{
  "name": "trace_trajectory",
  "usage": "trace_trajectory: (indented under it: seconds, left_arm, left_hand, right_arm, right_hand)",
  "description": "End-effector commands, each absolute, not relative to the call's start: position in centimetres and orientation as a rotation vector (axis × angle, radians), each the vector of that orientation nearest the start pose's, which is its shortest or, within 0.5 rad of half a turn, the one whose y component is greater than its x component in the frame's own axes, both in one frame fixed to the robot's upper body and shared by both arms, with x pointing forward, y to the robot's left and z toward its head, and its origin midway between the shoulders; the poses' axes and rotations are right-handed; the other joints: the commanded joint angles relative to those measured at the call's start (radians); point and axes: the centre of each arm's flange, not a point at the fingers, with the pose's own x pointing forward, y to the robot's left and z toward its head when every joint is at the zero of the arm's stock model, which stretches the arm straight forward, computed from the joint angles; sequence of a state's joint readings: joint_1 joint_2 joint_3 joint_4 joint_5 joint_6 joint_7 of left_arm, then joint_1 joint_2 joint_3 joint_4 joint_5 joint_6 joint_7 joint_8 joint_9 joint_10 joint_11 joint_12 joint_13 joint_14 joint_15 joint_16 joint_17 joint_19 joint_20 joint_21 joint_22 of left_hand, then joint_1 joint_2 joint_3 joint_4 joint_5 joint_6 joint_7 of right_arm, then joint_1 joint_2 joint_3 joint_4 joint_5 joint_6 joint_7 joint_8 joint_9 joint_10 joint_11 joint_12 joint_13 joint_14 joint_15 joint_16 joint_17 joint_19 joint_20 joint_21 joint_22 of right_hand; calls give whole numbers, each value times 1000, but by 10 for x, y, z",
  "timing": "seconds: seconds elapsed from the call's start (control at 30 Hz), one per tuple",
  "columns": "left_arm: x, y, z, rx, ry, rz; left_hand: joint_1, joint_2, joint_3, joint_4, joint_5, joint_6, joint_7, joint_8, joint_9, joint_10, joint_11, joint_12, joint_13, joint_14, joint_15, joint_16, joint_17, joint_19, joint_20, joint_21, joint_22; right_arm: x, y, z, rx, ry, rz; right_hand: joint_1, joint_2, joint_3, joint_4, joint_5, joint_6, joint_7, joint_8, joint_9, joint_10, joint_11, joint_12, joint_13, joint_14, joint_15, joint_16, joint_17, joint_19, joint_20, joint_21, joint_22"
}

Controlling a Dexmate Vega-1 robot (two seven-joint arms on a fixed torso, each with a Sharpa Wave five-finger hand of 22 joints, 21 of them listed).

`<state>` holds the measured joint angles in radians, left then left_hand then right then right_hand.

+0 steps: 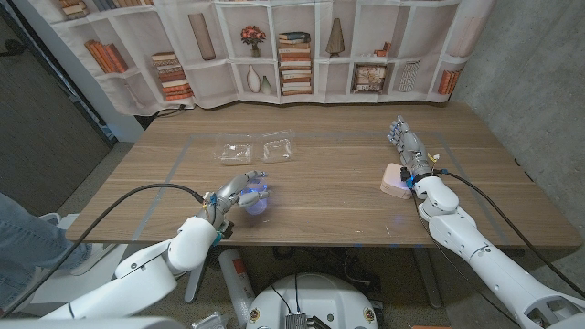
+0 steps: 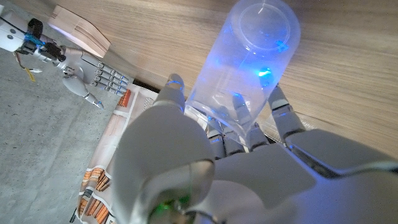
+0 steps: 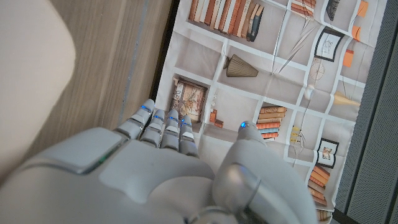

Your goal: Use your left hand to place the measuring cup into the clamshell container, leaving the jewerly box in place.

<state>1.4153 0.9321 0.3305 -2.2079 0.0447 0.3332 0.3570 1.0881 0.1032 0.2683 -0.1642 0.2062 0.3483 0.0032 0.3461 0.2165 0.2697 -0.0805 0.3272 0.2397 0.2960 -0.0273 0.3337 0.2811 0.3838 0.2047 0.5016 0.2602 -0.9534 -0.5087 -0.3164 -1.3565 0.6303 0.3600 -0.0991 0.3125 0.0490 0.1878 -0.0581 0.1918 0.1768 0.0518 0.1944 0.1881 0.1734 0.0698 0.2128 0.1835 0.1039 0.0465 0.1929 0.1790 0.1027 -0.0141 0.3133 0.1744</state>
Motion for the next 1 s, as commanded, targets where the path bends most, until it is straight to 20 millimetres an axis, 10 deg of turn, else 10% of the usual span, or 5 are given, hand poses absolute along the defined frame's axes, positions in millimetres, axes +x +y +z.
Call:
trace_trajectory:
  seconds: [0.03,0.4,1.0]
  left_arm:
    - [483,240,-110,834,-447,-4]
    - [484,241,-109,787,-464,29]
    - [489,243,-99,775,-466,3]
  left_hand:
    - [57,30,28,-1,0,58,-3,24,9,45,-4,15,7,45,-5,16,8,36,-1,21,-6]
    - [135,64,103,4,33,184,-4,82,27,149,-2,43,27,178,-16,59,37,101,-50,78,-22]
    - [126,52,111,20,40,172,-1,81,32,143,-2,36,38,173,-13,53,53,90,-51,91,-26]
  right_arm:
    - [630,-314,-57,98,-620,65]
    - [628,-315,-59,100,-618,60]
    - [627,-317,-59,109,-624,49]
  right_hand:
    - [-3,5,1,-3,1,3,-2,2,3,7,-1,0,3,8,-3,-2,5,0,6,-1,6]
    - [-4,6,0,-3,1,3,-3,2,3,7,0,0,3,8,-4,-2,5,2,6,-4,6]
    - [-4,7,0,-5,1,6,-4,3,3,8,-1,1,3,8,-3,-3,5,4,7,-10,6]
